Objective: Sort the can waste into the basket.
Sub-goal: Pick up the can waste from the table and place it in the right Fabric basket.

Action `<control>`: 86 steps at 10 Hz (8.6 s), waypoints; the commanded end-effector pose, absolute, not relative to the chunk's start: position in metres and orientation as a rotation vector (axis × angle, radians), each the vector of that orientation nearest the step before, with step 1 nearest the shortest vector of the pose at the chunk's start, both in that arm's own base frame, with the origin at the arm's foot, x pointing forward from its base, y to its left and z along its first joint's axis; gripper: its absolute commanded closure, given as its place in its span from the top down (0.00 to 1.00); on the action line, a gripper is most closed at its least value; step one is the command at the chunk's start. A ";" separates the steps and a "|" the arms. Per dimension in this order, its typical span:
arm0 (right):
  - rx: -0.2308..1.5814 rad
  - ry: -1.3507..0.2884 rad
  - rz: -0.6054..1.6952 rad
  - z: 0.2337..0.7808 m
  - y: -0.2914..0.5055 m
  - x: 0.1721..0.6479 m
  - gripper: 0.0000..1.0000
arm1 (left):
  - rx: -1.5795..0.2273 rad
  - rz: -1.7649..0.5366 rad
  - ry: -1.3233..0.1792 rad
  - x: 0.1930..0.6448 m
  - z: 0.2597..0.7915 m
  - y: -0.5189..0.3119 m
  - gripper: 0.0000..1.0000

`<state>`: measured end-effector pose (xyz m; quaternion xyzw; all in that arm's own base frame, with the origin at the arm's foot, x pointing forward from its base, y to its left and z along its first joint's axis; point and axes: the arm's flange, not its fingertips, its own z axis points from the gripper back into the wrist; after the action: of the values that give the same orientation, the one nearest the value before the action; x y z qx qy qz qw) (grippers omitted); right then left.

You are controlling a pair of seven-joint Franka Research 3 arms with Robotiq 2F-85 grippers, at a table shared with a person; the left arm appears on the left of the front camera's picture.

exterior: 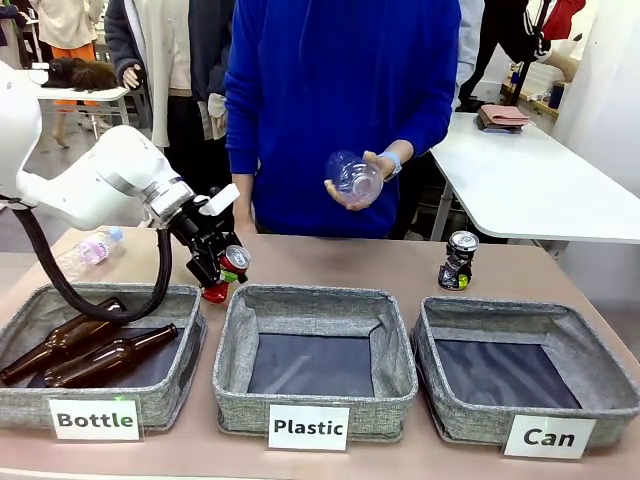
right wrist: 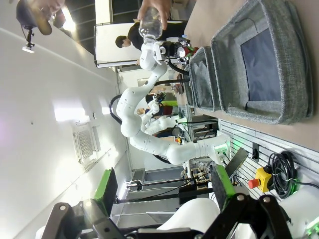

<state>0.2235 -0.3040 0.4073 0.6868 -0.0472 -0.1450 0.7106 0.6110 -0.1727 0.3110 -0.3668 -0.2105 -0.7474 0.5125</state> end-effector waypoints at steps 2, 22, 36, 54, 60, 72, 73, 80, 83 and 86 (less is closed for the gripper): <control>1.533 -0.112 -0.311 0.409 -0.304 0.223 1.00 | -0.833 -1.673 -0.749 0.589 0.365 -0.104 0.00; 1.533 -0.112 -0.311 0.409 -0.304 0.223 1.00 | -0.844 -1.642 -1.037 0.424 0.432 0.007 0.00; 1.524 -0.105 -0.322 0.407 -0.304 0.223 1.00 | -1.093 -2.272 -0.508 0.388 0.503 -0.607 0.00; 1.460 -0.208 -0.575 0.375 -0.355 0.142 1.00 | -0.718 -2.125 -0.830 0.448 0.466 -0.671 1.00; 1.460 -0.209 -0.569 0.370 -0.355 0.144 1.00 | -0.689 -2.100 -0.695 0.458 0.471 -0.632 1.00; 1.150 0.003 -0.013 0.489 -0.090 0.355 1.00 | -1.353 -1.029 -0.566 0.509 0.496 -0.072 1.00; 1.145 0.012 0.011 0.491 -0.074 0.363 1.00 | -1.430 -0.904 -0.625 0.512 0.484 -0.016 1.00; 1.451 0.102 0.021 0.483 -0.052 0.403 1.00 | -1.707 -0.505 -0.800 0.507 0.364 0.156 1.00; 1.394 0.098 0.096 0.487 -0.041 0.393 1.00 | -1.671 -0.408 -0.771 0.510 0.354 0.160 1.00; 1.394 0.098 0.096 0.487 -0.041 0.393 1.00 | -1.671 -0.408 -0.771 0.510 0.354 0.160 1.00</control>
<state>0.3946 -0.0416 0.4873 0.6483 0.0454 0.0445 0.7587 0.5104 0.1596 0.3480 -0.7194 -0.3334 -0.1771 0.5831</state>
